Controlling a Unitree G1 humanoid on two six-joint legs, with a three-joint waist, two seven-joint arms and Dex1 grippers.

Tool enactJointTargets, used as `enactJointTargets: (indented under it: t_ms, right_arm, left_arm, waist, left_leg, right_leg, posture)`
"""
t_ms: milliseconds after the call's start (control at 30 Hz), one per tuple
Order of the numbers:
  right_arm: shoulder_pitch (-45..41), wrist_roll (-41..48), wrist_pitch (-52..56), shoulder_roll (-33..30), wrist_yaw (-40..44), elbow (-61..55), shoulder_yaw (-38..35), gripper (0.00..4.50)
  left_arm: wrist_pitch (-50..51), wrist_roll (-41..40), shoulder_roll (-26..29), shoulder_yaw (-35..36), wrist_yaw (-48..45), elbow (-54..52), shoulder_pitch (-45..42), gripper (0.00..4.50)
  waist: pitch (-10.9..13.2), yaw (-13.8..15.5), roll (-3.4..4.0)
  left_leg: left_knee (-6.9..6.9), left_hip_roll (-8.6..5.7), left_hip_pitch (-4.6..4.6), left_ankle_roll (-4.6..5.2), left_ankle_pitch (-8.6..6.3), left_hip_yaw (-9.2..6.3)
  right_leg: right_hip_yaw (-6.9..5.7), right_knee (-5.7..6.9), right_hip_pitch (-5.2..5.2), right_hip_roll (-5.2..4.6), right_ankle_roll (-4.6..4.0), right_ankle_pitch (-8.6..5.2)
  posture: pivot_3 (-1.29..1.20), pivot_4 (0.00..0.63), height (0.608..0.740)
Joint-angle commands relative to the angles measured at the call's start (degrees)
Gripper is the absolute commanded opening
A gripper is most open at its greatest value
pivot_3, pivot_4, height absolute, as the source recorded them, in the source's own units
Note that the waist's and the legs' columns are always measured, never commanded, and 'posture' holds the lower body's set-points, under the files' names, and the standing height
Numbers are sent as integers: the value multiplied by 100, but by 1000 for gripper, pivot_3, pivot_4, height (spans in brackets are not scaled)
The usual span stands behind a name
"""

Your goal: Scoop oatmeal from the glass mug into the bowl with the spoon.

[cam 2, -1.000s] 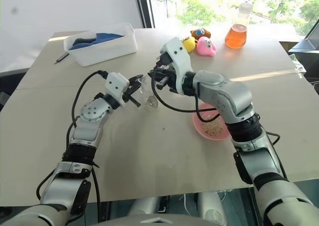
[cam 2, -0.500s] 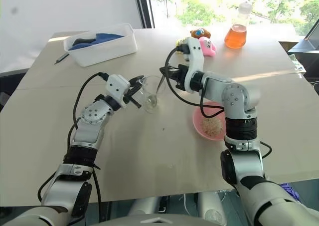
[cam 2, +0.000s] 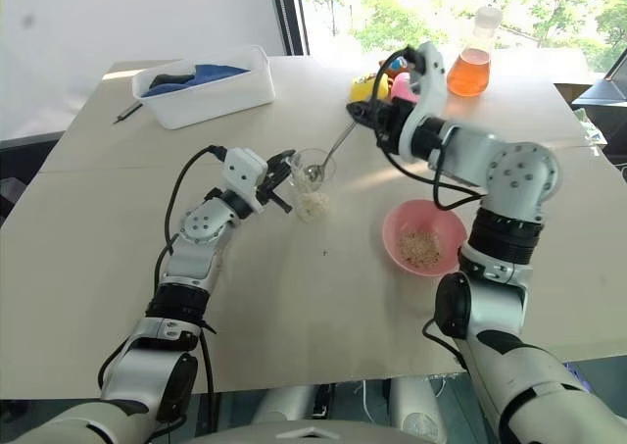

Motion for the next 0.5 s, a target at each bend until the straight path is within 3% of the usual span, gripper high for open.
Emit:
enactJointTargets:
  t_ms: [33, 267, 500]
  right_arm:
    - [-239, 298, 309, -165, -381, -114, -570, 0]
    - [-327, 615, 980, -265, -1046, -111, -1652, 0]
    - [-351, 962, 1137, -297, -1498, -156, -2178, 0]
  left_arm:
    - [-231, 36, -149, -178, -103, 203, -193, 23]
    - [-476, 11, -427, -176, 14, 734, -594, 23]
    - [-726, 23, -560, -196, 9, 1062, -747, 23]
  waist:
    - [0, 9, 0]
    - [0, 14, 0]
    - [0, -21, 0]
  left_leg:
    - [2, 0, -4, 0, 0, -2]
    - [40, 1, -55, 1, 0, -3]
    - [44, 0, -51, 21, -8, 13]
  right_leg:
    - [-1, 0, -1, 1, 0, 0]
    - [-4, 33, -41, 3, 0, 0]
    - [4, 70, -56, 6, 0, 0]
  posture:
    - [0, 150, 740]
    - [0, 150, 740]
    - [0, 150, 740]
